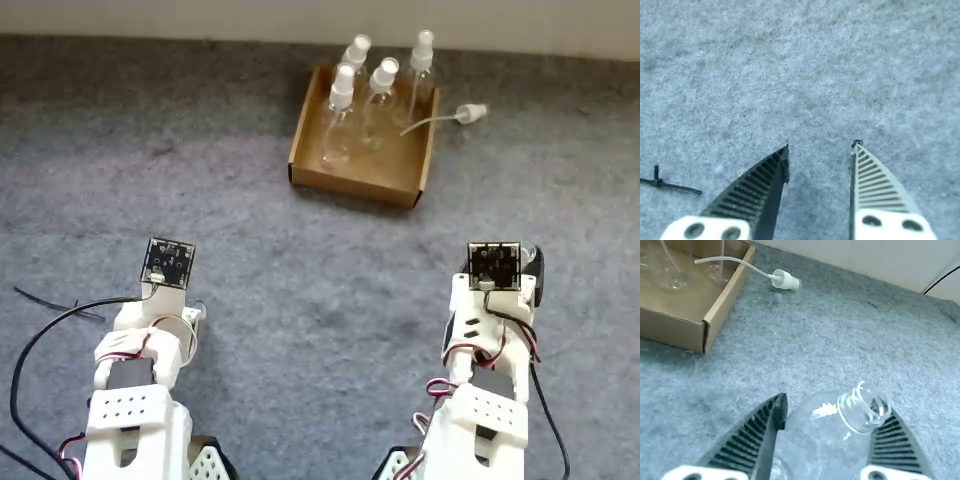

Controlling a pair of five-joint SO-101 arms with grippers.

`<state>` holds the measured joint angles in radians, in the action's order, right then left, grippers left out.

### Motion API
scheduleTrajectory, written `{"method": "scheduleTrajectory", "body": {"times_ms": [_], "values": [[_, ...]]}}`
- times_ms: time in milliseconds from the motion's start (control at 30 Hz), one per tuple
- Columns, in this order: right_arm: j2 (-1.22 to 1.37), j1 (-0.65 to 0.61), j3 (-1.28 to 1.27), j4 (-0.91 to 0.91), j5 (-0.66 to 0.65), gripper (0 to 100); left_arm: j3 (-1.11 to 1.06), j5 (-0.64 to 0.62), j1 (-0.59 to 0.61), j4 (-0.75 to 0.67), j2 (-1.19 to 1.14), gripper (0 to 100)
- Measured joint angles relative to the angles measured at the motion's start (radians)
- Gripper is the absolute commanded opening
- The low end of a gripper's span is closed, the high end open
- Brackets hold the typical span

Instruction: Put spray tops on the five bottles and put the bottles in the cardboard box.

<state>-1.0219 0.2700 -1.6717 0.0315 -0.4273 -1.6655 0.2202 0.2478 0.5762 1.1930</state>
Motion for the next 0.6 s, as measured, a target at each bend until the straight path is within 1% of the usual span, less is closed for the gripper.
{"method": "scheduleTrajectory", "body": {"times_ms": [167, 200, 267, 333, 433, 533, 600], "values": [[-0.003, -0.009, 0.014, -0.058, -0.002, 1.9, 0.0, 0.0, 0.0, 0.0, 0.0, 19], [-0.003, -0.015, 0.032, -0.072, 0.011, 0.2, 0.0, 0.0, 0.0, 0.0, 0.0, 19], [-0.002, -0.038, 0.092, -0.135, 0.071, 0.5, 0.0, 0.0, 0.0, 0.0, 0.0, 19], [0.002, -0.084, 0.175, -0.255, 0.137, 0.5, 0.0, 0.0, 0.0, 0.0, 0.0, 19], [0.014, -0.241, 0.381, -0.551, 0.198, 0.5, 0.0, 0.0, 0.0, 0.0, 0.0, 19], [0.02, -0.456, 0.603, -0.862, 0.219, 0.5, 0.0, 0.0, 0.0, 0.0, 0.0, 19], [0.026, -0.617, 0.72, -1.011, 0.226, 0.5, 0.0, 0.0, 0.0, 0.0, 0.0, 19]]}}
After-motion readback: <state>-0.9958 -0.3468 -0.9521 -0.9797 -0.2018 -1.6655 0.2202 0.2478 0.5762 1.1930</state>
